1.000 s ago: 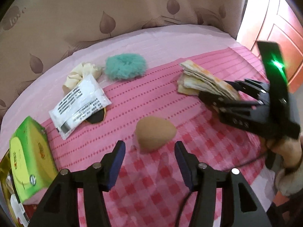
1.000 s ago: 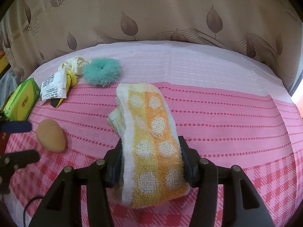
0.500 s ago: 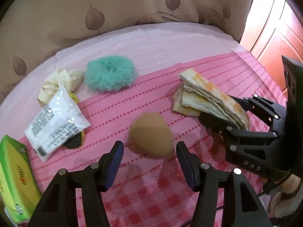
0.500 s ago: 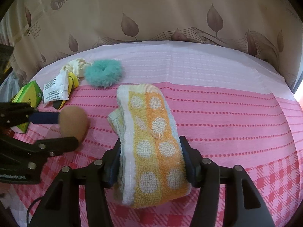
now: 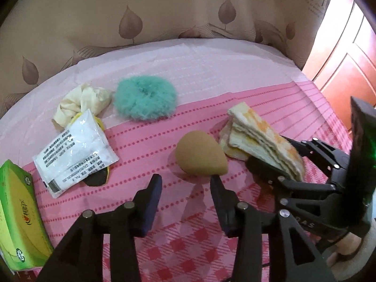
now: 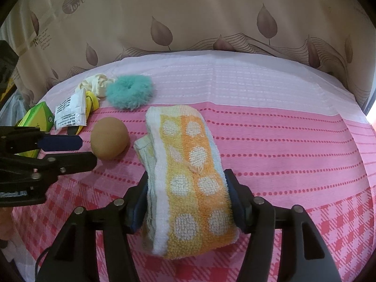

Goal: Organize soft objects
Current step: 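Grasp the tan makeup sponge with the left gripper while the right gripper holds the towel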

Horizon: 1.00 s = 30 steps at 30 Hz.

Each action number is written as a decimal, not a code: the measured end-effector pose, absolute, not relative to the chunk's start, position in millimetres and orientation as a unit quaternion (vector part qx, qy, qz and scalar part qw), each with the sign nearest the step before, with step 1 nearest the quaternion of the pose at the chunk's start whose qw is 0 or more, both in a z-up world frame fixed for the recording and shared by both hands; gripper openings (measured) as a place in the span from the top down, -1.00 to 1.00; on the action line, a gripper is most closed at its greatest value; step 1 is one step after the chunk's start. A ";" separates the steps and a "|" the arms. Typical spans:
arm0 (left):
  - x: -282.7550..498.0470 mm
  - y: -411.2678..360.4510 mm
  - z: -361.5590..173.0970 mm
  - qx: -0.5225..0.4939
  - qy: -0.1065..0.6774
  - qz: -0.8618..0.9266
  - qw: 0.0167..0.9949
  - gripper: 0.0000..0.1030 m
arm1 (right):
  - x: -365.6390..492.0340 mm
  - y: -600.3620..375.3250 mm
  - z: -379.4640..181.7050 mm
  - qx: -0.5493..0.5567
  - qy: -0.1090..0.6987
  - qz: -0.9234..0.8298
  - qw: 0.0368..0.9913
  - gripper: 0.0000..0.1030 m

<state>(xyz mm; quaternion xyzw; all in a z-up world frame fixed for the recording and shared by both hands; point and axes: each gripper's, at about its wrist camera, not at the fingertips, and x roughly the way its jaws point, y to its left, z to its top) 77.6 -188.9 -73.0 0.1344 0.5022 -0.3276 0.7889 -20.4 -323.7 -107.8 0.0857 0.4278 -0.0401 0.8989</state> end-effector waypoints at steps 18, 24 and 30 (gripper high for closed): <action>77.7 -220.1 -64.9 0.127 0.513 -0.353 0.772 -0.06 | -22.3 -321.3 -106.2 0.090 0.426 -0.040 0.899 -0.17; 88.2 -224.6 -74.9 0.137 0.511 -0.320 0.786 -0.06 | -21.1 -320.1 -105.8 0.090 0.427 -0.038 0.899 -0.19; 98.4 -217.8 -86.2 0.125 0.518 -0.306 0.789 -0.06 | -21.0 -320.0 -105.7 0.091 0.426 -0.038 0.899 -0.19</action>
